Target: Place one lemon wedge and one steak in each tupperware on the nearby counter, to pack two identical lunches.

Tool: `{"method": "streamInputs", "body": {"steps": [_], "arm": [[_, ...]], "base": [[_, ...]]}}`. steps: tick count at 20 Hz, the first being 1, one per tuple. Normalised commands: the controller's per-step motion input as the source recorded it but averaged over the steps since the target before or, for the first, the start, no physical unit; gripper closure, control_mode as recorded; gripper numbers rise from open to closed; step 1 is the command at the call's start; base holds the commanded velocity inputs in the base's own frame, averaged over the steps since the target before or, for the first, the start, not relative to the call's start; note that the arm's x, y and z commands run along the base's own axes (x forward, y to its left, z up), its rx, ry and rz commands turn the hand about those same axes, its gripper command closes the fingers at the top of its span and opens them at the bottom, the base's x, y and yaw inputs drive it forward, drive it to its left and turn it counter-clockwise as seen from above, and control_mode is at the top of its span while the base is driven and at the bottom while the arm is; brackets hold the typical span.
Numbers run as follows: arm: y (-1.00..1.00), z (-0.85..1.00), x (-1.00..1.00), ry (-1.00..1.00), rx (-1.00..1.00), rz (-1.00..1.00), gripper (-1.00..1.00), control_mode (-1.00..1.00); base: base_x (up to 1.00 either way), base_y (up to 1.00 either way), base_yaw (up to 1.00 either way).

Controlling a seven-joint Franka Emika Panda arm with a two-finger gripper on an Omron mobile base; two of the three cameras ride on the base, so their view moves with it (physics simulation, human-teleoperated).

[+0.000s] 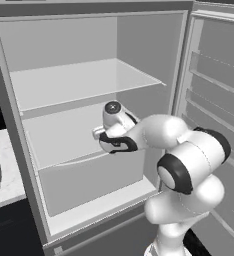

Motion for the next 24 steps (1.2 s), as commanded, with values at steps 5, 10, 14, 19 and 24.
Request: {"method": "streamInputs", "body": {"steps": [5,10,14,19,24], "arm": [[0.37,0.47,-1.0,-0.07,0.0,-0.02,1.0,-1.0],[0.32,0.92,-1.0,0.0,0.01,-0.05,1.0,-1.0],[0.03,0.52,-1.0,0.0,0.04,-0.05,1.0,-1.0],[0.0,0.09,-1.0,0.05,0.13,-0.02,1.0,-1.0],[0.0,0.0,-0.2,0.02,0.02,0.0,1.0,1.0]], "base": [[0.0,0.0,0.0],[0.0,0.0,0.0],[0.0,0.0,0.0],[0.0,0.0,0.0],[-0.8,0.47,0.05]]}}
